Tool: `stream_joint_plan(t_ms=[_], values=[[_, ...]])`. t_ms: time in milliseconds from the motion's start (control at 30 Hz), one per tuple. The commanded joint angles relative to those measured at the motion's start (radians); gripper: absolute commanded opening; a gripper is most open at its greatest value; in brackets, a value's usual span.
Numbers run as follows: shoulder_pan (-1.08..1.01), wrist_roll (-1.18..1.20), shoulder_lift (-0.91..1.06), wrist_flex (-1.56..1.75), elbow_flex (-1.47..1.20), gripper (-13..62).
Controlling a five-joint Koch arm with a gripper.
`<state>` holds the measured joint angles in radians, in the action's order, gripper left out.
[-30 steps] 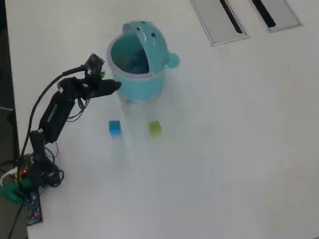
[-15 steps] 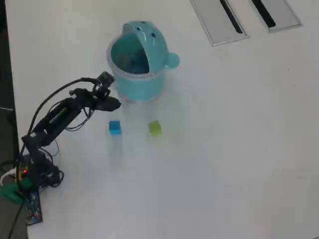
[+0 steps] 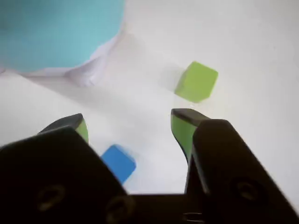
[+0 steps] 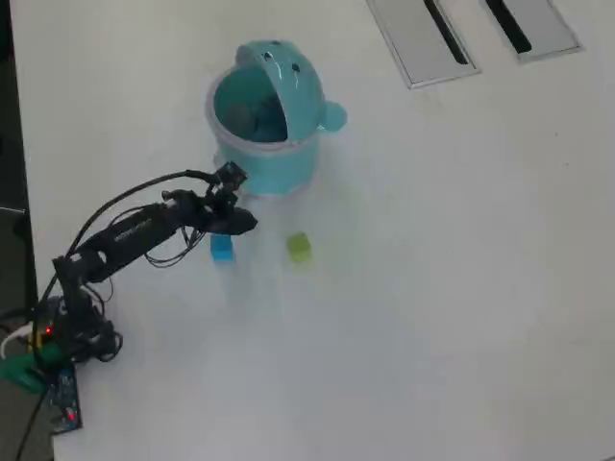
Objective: Grasp RGB lego blocks and put them in the bin one by one.
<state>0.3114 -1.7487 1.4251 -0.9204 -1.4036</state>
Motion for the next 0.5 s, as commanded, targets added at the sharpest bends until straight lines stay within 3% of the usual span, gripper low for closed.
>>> stream_joint_plan(t_ms=[0,467], values=[[-0.015,0.000,-0.003,0.089,0.035,32.2],[-0.133,0.014,-0.133,0.225,0.044,32.2]])
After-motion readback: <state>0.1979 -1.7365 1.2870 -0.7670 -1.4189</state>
